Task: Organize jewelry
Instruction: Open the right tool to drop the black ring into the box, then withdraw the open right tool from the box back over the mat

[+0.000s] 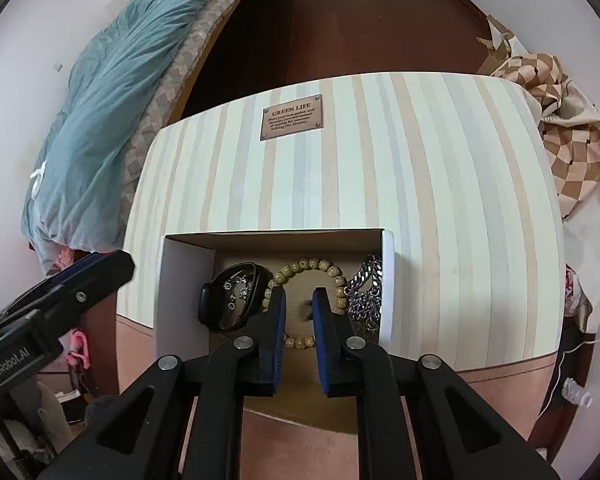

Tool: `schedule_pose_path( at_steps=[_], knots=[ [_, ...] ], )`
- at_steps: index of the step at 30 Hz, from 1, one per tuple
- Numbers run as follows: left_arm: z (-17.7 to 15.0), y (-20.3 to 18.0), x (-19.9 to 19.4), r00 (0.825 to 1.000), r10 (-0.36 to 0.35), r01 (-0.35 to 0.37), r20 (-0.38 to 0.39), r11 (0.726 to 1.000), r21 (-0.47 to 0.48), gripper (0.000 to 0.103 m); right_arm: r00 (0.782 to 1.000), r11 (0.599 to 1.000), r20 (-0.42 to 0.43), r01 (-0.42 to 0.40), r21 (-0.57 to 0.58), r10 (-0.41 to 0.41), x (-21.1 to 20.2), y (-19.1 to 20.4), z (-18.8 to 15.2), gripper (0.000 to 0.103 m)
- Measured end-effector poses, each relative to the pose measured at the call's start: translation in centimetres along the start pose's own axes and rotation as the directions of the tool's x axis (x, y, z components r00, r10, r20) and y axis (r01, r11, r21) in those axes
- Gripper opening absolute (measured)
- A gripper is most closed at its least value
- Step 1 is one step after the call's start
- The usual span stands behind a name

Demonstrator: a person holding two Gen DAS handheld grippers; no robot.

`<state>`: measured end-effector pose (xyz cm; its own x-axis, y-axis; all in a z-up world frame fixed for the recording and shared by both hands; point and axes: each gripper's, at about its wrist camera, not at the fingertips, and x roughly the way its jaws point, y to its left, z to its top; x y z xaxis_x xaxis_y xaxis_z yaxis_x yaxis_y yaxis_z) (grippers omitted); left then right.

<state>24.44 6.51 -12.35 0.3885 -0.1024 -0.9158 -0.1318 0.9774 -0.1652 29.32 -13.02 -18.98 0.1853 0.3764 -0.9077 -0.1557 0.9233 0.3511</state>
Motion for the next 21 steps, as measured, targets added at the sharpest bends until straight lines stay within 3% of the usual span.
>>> schedule_pose_path(
  at_steps=[1,3,6,8,10,11,14,16,19,21],
  knots=[
    [-0.1,0.1,-0.1,1.0,0.009,-0.009,0.001,1.0,0.001,0.072,1.0,1.0,0.004,0.003,0.003,-0.003,-0.3,-0.1,0.0,0.024],
    [-0.6,0.5,-0.4,1.0,0.026,-0.026,0.005,1.0,-0.005,0.085,1.0,1.0,0.001,0.003,0.004,-0.003,-0.6,-0.3,-0.1,0.028],
    [-1.5,0.8,-0.7,0.998,0.055,-0.054,0.011,0.999,-0.005,0.089,0.999,0.999,0.015,0.042,-0.012,-0.042,-1.2,-0.2,-0.4,0.035],
    [-2.2,0.9,-0.8,0.997,0.079,-0.079,0.018,0.997,-0.001,0.09,0.997,0.997,0.024,0.071,-0.019,-0.07,-1.6,-0.2,-0.9,0.052],
    [-2.8,0.9,-0.8,0.994,0.107,-0.107,0.026,0.994,0.003,0.093,0.993,0.993,0.04,0.114,-0.038,-0.112,-2.0,0.0,-1.4,0.083],
    [-3.3,1.0,-0.8,0.991,0.126,-0.126,0.037,0.992,0.007,0.103,0.988,0.988,0.054,0.146,-0.046,-0.144,-2.3,0.0,-1.7,0.087],
    [-4.3,0.9,-1.0,0.983,0.17,-0.171,0.068,0.985,0.013,0.103,0.967,0.969,0.099,0.242,-0.06,-0.235,-3.2,0.1,-2.8,0.092],
    [-5.0,0.9,-1.3,0.98,0.185,-0.186,0.08,0.982,0.015,0.103,0.944,0.949,0.136,0.309,-0.061,-0.299,-4.1,0.1,-3.8,0.103],
    [-6.0,0.9,-1.7,0.979,0.189,-0.19,0.08,0.982,0.007,0.103,0.91,0.921,0.183,0.387,-0.052,-0.372,-5.4,0.2,-5.1,0.103],
    [-6.5,0.6,-2.2,0.979,0.185,-0.186,0.081,0.982,0.004,0.103,0.9,0.912,0.191,0.407,-0.05,-0.391,-6.0,0.2,-5.8,0.103]
  ],
)
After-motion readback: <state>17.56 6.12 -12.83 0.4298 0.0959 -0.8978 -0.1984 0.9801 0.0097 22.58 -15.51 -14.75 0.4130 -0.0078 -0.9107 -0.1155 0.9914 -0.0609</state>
